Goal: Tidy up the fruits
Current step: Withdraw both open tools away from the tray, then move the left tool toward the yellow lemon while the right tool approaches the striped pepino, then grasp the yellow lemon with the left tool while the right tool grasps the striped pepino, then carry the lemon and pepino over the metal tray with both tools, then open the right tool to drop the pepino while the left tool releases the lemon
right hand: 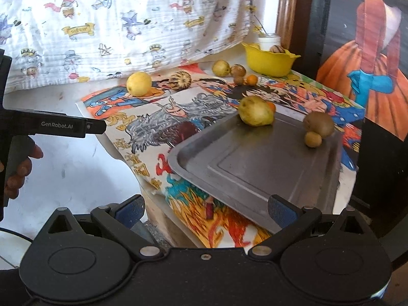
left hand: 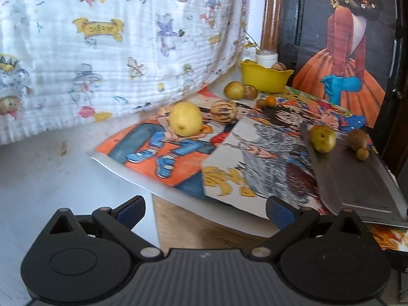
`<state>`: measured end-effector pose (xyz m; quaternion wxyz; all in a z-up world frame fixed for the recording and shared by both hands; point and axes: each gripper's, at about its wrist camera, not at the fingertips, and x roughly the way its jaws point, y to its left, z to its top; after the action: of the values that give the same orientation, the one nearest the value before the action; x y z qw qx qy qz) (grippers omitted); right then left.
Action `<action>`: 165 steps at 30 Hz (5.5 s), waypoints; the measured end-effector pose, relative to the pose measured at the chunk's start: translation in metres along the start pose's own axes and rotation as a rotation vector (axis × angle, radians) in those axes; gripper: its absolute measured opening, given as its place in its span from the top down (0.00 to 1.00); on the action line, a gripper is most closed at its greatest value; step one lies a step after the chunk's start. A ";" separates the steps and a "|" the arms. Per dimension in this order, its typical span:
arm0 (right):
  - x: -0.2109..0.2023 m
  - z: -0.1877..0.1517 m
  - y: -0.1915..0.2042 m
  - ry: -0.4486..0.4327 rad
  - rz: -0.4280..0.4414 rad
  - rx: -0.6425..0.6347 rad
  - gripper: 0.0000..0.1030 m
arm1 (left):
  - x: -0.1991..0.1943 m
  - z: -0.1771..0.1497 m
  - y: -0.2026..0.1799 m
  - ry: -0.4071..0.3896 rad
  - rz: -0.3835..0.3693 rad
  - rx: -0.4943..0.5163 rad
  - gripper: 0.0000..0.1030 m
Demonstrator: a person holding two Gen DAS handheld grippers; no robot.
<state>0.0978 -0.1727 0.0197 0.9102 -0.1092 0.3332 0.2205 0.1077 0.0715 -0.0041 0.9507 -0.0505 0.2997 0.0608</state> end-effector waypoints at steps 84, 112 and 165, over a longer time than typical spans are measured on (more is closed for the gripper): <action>0.258 0.209 -0.029 0.017 0.415 0.003 0.48 | 0.153 0.095 0.039 0.022 -0.141 0.092 0.42; 0.092 0.150 -0.132 -0.127 0.287 0.084 0.48 | 0.069 0.091 -0.046 -0.055 -0.210 0.071 0.42; 0.068 0.009 -0.166 -0.163 -0.047 0.020 0.46 | 0.107 0.047 -0.161 0.136 -0.431 0.142 0.42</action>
<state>0.2281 -0.2934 -0.0091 0.9402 -0.0896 0.2577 0.2039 0.2452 -0.0722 -0.0176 0.9205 -0.0504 0.3490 -0.1685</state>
